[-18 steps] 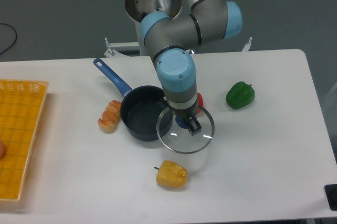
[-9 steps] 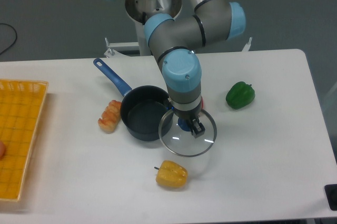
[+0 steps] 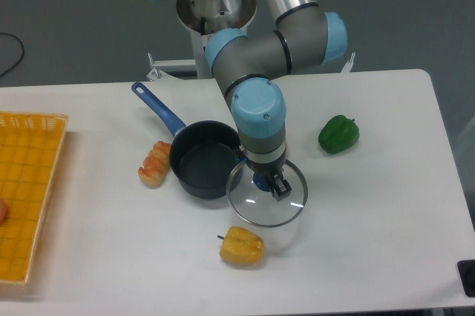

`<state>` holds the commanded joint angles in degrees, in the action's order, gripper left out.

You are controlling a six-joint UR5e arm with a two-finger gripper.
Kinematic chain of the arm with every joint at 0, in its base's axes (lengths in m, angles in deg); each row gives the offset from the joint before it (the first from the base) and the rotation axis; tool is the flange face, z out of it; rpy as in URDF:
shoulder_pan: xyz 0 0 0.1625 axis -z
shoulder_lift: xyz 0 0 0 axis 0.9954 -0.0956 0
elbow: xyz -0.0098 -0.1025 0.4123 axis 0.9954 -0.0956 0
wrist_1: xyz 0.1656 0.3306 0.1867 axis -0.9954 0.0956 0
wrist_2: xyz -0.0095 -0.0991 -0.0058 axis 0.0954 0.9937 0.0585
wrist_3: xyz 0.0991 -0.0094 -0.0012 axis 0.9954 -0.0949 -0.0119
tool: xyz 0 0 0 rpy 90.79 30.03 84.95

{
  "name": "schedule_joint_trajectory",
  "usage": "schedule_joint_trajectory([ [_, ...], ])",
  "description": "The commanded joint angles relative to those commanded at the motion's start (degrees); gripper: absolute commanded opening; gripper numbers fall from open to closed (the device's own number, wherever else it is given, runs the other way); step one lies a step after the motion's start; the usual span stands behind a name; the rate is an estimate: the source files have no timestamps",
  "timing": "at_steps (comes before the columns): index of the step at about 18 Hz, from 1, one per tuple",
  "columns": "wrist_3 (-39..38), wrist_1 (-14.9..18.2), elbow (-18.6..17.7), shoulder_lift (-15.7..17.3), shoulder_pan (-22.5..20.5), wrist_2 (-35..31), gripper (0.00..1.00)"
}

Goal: Place the lid on the table
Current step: 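Hold the glass lid by its knob and carry it away from the saucepan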

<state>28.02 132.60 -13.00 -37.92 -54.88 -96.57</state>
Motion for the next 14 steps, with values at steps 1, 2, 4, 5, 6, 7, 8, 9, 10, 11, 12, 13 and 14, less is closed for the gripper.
schedule_joint_trajectory([
  [1,-0.09,-0.09,0.00,-0.18,0.00,-0.09,0.60],
  [2,-0.09,0.00,0.00,-0.27,0.00,-0.09,0.60],
  [4,-0.09,0.09,-0.09,-0.36,0.00,-0.09,0.60],
  [5,-0.09,0.17,-0.09,-0.62,0.00,-0.09,0.60],
  [6,-0.09,0.00,-0.09,-1.31,0.00,-0.18,0.60],
  [7,-0.09,-0.09,-0.09,-1.50,0.00,-0.35,0.60],
  [8,-0.09,-0.09,-0.17,-1.58,-0.17,-0.35,0.60],
  [9,0.00,-0.09,-0.18,-1.59,-0.52,-0.35,0.60],
  [10,0.00,-0.09,-0.18,-1.59,-0.53,-0.35,0.60],
  [11,0.00,-0.09,-0.35,-1.59,-0.61,-0.44,0.60],
  [12,0.00,-0.09,-0.35,-1.59,-0.70,-0.44,0.59],
  [13,0.09,0.00,-0.26,-1.50,-0.79,-0.44,0.54],
  [14,0.09,0.09,-0.26,-1.50,-0.79,-0.61,0.51],
])
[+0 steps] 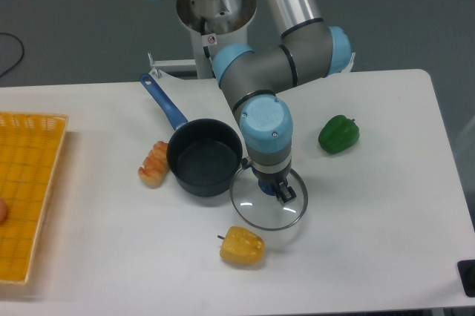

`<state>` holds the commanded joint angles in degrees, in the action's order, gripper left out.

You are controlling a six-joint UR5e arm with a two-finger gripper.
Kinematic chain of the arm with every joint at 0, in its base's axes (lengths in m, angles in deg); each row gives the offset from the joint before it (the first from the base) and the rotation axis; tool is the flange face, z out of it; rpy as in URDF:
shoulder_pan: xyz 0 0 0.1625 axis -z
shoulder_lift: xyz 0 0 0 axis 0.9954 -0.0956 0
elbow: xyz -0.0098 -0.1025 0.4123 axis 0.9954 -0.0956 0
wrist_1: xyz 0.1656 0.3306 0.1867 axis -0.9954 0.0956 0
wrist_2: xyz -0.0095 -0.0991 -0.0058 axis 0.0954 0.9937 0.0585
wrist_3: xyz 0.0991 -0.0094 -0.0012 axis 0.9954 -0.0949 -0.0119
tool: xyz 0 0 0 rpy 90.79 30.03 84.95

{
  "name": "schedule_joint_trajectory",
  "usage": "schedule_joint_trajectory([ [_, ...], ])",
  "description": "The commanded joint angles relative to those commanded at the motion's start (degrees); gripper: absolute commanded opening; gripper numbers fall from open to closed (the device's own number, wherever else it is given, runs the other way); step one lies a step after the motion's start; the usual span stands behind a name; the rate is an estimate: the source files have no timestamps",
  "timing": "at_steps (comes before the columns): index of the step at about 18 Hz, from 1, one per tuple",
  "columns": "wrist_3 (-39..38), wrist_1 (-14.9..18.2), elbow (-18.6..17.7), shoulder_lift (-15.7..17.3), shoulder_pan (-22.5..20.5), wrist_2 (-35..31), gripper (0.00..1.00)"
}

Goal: Place the lid on the table
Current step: 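Hold the glass lid by its knob and carry it away from the saucepan, then move the held glass lid toward the green pepper, lowering it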

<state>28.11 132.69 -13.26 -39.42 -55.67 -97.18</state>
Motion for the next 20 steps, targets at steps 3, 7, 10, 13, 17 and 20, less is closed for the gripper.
schedule_joint_trajectory([
  [3,0.09,0.17,0.35,-0.09,0.00,-0.35,0.52],
  [7,0.35,0.61,1.40,-1.14,-0.09,-1.23,0.52],
  [10,1.32,0.88,1.84,-1.14,-0.35,-2.38,0.52],
  [13,1.58,0.88,2.28,-1.67,-1.58,-2.11,0.52],
  [17,4.22,0.97,2.81,-1.76,-3.16,-1.85,0.52],
  [20,4.22,0.88,2.81,-2.11,-3.16,-1.85,0.52],
])
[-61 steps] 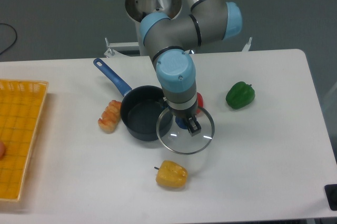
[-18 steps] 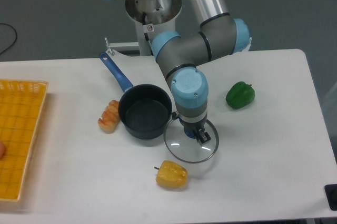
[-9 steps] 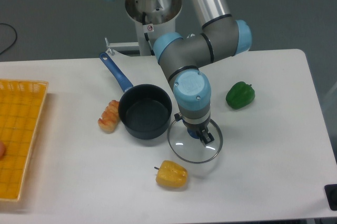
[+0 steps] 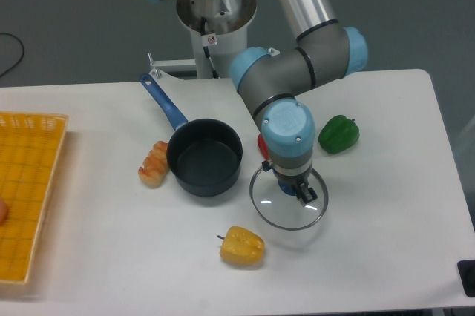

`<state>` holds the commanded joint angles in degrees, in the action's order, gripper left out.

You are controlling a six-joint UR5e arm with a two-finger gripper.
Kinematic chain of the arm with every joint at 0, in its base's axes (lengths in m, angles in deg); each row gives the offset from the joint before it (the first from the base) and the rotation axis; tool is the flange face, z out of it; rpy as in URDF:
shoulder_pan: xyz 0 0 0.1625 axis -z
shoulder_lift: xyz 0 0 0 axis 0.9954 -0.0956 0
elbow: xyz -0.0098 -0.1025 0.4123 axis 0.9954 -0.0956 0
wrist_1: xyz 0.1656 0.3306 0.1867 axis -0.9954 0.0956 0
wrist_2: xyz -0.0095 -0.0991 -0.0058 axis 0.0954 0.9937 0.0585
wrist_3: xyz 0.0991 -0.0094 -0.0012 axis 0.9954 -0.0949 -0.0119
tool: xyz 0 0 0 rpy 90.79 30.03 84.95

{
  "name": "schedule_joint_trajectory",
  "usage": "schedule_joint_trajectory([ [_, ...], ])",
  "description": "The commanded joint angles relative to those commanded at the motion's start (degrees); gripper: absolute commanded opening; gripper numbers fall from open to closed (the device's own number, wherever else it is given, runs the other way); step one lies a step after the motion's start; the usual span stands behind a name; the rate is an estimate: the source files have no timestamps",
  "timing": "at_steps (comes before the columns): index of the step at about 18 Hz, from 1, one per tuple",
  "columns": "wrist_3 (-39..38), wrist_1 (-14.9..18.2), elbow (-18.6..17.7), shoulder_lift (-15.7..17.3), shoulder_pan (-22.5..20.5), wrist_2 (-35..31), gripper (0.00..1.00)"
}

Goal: Place the lid on the table
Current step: 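Move the held glass lid toward the green pepper, lowering it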

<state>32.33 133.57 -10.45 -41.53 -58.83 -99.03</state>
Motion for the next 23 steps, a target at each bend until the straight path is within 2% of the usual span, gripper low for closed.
schedule_joint_trajectory([
  [2,-0.09,-0.18,-0.09,-1.05,0.00,-0.61,0.52],
  [16,-0.79,-0.70,0.09,-2.02,0.35,-0.26,0.52],
  [18,-0.79,-0.70,0.09,-3.16,0.35,-0.44,0.52],
  [23,-0.79,-0.70,0.26,-3.52,0.09,-0.44,0.52],
])
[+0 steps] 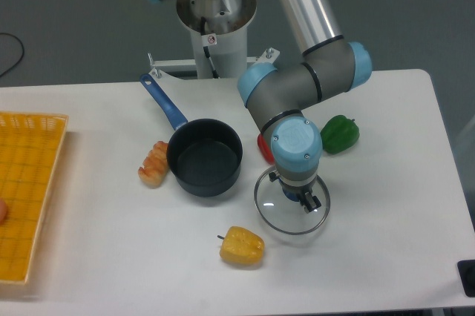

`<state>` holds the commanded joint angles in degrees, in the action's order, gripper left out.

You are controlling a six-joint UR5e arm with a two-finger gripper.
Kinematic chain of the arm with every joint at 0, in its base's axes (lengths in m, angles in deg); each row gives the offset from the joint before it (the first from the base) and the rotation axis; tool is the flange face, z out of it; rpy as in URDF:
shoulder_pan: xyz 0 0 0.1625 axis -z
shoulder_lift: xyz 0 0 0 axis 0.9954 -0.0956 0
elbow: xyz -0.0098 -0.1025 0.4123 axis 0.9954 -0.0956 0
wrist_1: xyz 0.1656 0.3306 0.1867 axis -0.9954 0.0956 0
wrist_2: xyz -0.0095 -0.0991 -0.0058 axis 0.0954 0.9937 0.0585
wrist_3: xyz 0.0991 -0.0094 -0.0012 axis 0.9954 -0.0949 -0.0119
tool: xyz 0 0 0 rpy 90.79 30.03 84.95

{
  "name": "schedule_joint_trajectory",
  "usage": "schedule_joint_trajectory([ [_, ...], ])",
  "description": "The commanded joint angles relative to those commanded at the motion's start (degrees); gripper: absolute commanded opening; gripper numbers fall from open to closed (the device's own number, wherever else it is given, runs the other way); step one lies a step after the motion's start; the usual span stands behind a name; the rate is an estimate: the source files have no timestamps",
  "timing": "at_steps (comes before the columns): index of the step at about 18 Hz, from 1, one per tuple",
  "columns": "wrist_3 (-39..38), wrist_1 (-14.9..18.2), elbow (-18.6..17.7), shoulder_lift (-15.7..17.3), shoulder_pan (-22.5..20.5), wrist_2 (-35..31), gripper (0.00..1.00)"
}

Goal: Place the lid on the table

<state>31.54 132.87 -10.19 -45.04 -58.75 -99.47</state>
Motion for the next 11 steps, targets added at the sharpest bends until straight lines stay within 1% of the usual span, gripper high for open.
schedule_joint_trajectory([
  [7,-0.18,-0.17,-0.09,-1.14,0.26,0.00,0.53],
  [9,-0.18,-1.14,-0.35,-1.14,0.35,0.00,0.53],
  [11,-0.18,-1.23,-0.53,-1.23,0.35,0.00,0.53],
])
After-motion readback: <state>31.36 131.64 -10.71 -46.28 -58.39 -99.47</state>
